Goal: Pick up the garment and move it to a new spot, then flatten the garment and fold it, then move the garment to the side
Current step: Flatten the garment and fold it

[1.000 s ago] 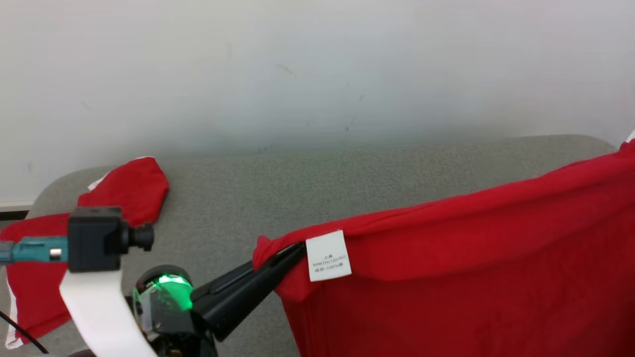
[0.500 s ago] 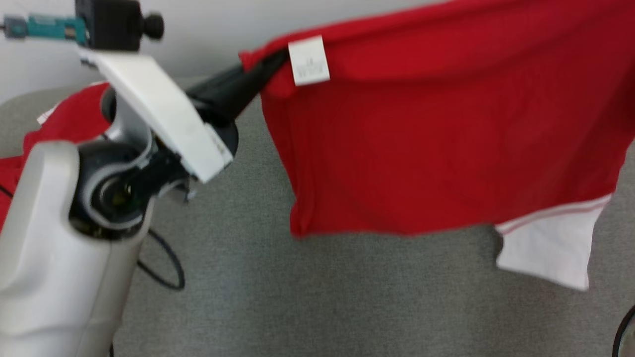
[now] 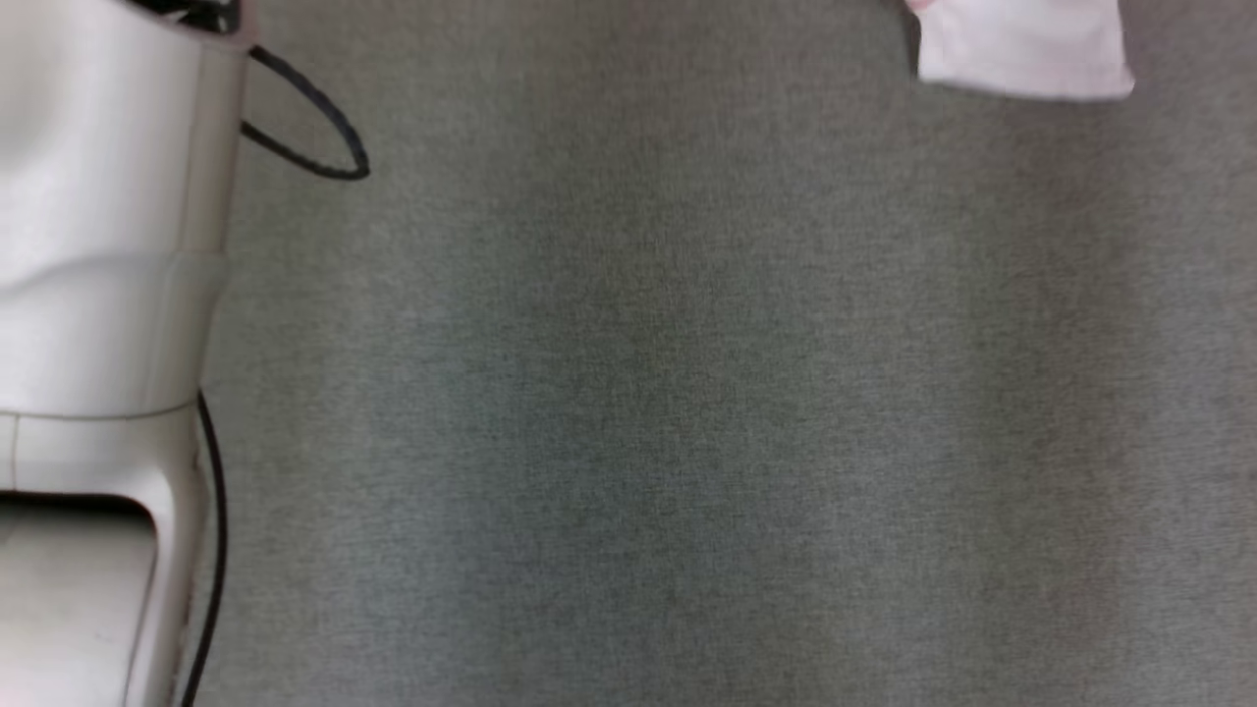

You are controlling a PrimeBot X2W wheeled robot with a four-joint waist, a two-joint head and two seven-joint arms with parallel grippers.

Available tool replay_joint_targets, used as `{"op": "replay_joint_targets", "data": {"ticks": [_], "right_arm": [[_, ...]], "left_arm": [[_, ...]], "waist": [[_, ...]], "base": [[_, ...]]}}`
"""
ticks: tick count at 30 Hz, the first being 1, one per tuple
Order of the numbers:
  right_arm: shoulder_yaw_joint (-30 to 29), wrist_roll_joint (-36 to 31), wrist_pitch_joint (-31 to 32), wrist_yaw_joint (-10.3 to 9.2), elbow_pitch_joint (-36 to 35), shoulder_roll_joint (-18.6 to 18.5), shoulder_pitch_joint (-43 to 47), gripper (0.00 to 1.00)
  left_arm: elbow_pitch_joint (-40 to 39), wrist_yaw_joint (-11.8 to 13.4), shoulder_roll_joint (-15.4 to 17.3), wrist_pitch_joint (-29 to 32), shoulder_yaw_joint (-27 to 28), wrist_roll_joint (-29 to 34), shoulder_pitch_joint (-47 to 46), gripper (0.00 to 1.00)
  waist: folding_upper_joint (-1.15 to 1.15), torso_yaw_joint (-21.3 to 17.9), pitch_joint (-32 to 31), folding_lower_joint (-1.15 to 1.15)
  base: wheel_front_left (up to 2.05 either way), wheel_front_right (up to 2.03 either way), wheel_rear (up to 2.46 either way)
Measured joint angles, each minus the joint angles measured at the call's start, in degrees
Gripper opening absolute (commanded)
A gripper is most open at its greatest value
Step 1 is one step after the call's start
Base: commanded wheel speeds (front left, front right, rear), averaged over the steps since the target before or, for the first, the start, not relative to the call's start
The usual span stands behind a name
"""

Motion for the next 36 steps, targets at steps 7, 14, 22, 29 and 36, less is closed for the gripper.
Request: {"op": "replay_joint_targets", "data": {"ticks": [7, 14, 22, 29, 36], "right_arm": [[5.55, 3.96, -2.72, 0.00, -2.10, -0.07, 9.01, 0.00], [8.47, 14.13, -1.37, 0.00, -15.33, -3.53, 35.18, 0.00], [5.24, 17.07, 0.96, 0.00, -26.96, -5.41, 63.59, 0.00], [3.98, 15.30, 3.47, 0.00, -29.91, -3.60, 82.00, 0.00], [7.23, 11.13, 5.00, 0.00, -28.67, -3.41, 96.90, 0.00]], "left_arm": [[8.69, -3.56, -3.21, -9.11, -4.59, 1.09, 2.59, 0.00], [3.22, -4.11, -1.68, -13.02, -13.16, -5.49, 18.74, 0.00], [-5.49, -4.10, 4.31, -16.51, -18.79, -9.78, 38.75, 0.00], [-9.78, -2.10, 5.47, -18.17, -21.34, -11.77, 53.75, 0.00], [-13.76, 1.66, 8.71, -20.08, -23.58, -11.90, 67.87, 0.00]], "waist": [[0.00, -0.03, 4.44, 0.01], [0.00, 0.13, 0.65, -0.04], [0.00, 0.51, -6.11, -0.04], [0.00, 0.62, -13.61, -0.04], [0.00, 0.12, -19.16, -0.04]], "base": [[0.00, 0.00, 0.00], [0.00, 0.00, 0.00], [0.00, 0.00, 0.00], [0.00, 0.00, 0.00], [0.00, 0.00, 0.00]]}}
